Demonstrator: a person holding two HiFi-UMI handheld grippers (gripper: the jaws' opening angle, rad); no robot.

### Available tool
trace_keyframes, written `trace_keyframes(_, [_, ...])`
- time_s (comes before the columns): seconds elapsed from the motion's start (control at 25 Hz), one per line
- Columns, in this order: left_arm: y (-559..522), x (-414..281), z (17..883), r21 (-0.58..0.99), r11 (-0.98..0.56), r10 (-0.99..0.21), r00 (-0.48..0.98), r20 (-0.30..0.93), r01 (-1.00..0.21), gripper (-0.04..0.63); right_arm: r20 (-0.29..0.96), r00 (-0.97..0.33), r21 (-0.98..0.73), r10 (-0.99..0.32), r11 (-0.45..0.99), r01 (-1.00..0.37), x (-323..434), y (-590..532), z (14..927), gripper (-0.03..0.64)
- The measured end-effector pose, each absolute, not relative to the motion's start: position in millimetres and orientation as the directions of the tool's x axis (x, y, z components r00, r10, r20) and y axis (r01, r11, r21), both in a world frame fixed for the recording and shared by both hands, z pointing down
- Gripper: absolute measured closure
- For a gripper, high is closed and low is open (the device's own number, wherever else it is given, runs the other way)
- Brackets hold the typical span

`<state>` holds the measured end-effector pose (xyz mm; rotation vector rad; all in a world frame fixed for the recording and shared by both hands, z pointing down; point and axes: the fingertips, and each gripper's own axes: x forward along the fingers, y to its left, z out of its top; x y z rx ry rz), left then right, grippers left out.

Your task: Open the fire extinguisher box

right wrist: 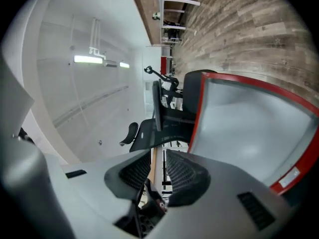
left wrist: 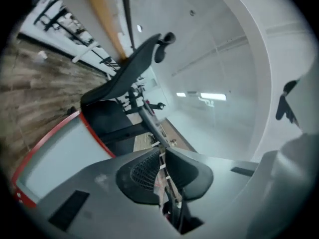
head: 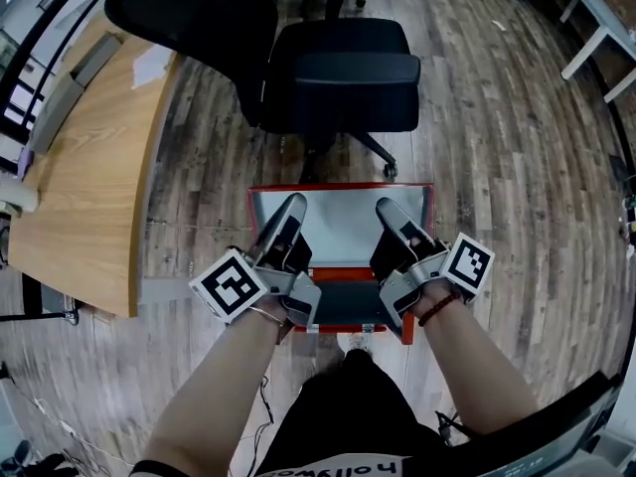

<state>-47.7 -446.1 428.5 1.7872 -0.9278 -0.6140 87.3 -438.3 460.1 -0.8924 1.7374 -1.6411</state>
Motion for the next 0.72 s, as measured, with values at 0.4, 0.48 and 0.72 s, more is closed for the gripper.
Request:
trace_keyframes(0.4, [-350,-39,326,0.622,-0.568,-0.63,0.771,0.094,-0.54,0.571,-0.057,-0.716,-0.774,-0.696,0.484,-0.409,39,-365,328,0.597])
trace_keyframes(0.48, [-318,-49,312,0.586,-0.591,-0.62,0.777,0.109,-0.554,0.571,-0.082,-0.721,-0.756,-0.688,0.515,-0.406,32,-341,304,0.606])
trace_keyframes(0.72, [-230,-91,263,0.456,-0.641,-0.624,0.765,0.158,-0.617,0.571,0.0,-0.77,-0.614,-0.639,0.608,-0.504,9,-250,249,0.607])
